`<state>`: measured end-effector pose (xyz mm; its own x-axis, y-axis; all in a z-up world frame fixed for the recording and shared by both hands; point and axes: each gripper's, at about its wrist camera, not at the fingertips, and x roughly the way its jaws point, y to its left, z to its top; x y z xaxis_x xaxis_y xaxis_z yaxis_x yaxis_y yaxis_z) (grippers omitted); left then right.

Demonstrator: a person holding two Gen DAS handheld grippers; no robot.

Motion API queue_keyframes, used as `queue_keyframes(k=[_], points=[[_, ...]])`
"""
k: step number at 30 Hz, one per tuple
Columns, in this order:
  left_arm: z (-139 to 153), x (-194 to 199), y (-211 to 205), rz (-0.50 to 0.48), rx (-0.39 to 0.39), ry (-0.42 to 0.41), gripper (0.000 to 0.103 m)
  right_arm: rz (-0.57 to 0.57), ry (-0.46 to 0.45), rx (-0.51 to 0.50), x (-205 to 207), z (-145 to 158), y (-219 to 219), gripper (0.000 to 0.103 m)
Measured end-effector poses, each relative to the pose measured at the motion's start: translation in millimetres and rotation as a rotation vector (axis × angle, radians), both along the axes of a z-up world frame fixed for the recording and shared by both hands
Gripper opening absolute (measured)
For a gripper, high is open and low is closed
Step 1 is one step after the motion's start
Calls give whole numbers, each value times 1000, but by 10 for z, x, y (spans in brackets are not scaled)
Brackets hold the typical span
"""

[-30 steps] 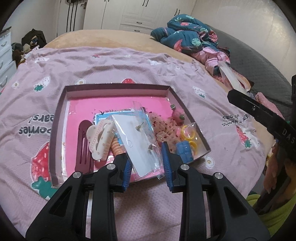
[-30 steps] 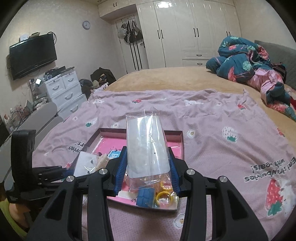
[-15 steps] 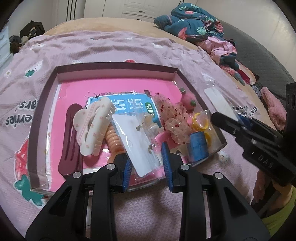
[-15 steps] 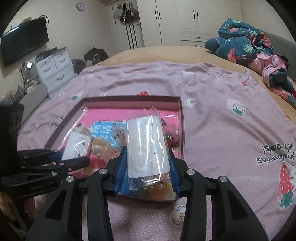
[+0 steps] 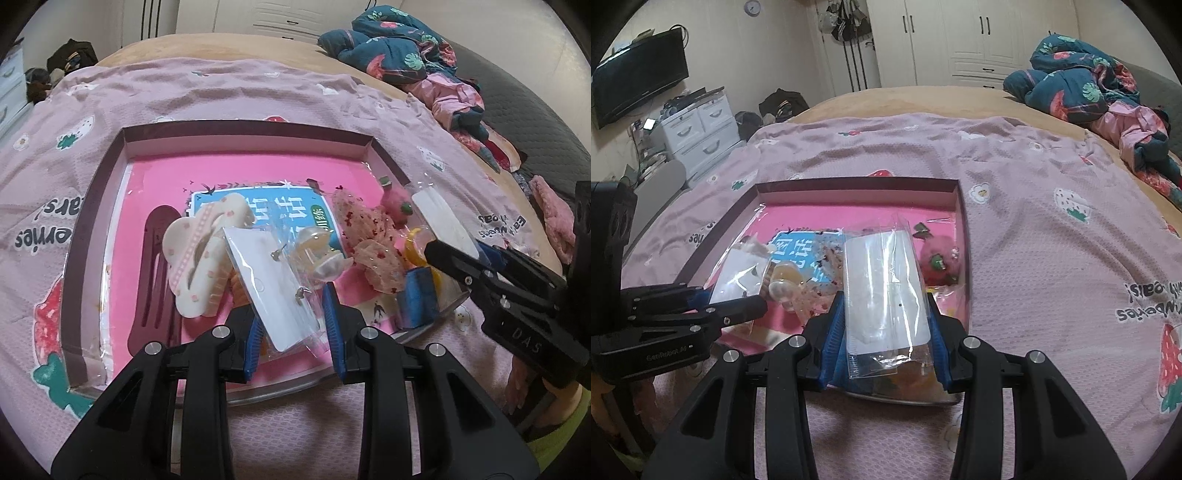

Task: Organize jewelry
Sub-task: 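Carry both earring bags over the tray and open both tools to drop them, then withdraw both open tools from the tray back over the bed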

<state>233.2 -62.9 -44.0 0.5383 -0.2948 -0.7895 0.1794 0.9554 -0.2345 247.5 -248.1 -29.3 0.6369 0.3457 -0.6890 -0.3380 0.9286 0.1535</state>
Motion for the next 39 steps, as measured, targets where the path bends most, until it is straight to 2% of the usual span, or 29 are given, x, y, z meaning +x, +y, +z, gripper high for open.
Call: queue_keyframes(k=[12,18,22,27,29,31,33,35,39], points=[[-19,7,34,9,2,1,21,17,20,-9,-17,-76,89,42],[-22,4,42,8,-2,3,26,15,16,-9,-56,-50,65,46],[0,-30,63,17,-8,-1,33,6,7,-3,-100,7,8,49],[129,-146,67,20,-18,-16,39,-22,-25,20,-228,175,-107,63],[214,-197,64,22,-18,-33,47,-37,-45,31,-305,266,-152,70],[315,-282,75,21,-23,-54,49,-47,-64,40,-379,344,-184,76],[410,-409,91,21,-15,-78,55,-62,-85,53,-504,425,-239,87],[476,-532,104,21,-14,-96,66,-73,-102,66,-629,473,-288,91],[565,-792,178,38,-8,-134,78,-87,-109,79,-833,499,-337,97]])
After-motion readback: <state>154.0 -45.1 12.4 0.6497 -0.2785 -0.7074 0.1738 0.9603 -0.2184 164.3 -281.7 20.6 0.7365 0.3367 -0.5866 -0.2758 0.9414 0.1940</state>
